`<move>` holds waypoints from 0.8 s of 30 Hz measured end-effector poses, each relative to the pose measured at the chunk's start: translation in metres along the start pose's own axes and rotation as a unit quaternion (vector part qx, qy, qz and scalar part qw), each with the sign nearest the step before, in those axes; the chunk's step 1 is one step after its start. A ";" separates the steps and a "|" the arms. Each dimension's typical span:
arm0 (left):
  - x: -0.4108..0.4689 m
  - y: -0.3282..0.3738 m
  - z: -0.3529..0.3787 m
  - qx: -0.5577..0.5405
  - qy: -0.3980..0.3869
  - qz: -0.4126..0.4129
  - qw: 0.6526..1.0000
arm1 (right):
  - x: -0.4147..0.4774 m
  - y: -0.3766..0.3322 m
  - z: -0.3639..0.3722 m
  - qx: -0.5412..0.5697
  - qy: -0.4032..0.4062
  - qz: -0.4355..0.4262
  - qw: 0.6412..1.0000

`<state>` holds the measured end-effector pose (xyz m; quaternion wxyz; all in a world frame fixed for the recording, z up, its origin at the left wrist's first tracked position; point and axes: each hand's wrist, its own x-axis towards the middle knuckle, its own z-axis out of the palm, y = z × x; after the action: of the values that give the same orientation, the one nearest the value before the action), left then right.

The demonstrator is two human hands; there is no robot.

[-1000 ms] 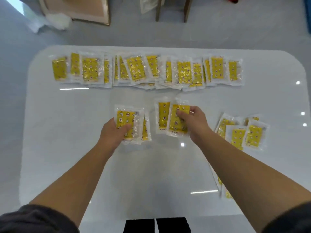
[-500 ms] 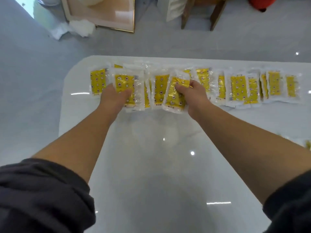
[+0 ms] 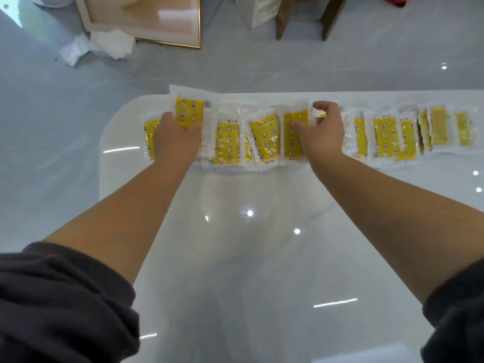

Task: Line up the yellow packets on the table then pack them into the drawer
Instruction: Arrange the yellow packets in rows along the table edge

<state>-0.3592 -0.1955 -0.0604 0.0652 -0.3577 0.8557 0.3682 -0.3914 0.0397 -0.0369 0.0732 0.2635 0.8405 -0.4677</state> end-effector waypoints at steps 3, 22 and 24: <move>0.005 -0.020 -0.017 -0.025 0.039 -0.048 0.998 | 0.007 0.001 -0.011 -0.019 0.005 0.001 1.000; 0.008 -0.065 0.009 0.240 -0.038 0.071 0.968 | 0.000 0.048 0.001 -0.372 -0.122 -0.157 0.907; 0.000 -0.059 0.007 0.243 0.006 0.086 0.966 | -0.006 0.052 -0.007 -0.355 -0.110 -0.176 0.911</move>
<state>-0.3213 -0.2187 -0.0995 0.1127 -0.2589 0.9473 0.1515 -0.3588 0.0649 -0.0698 0.1707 0.0144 0.9705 -0.1697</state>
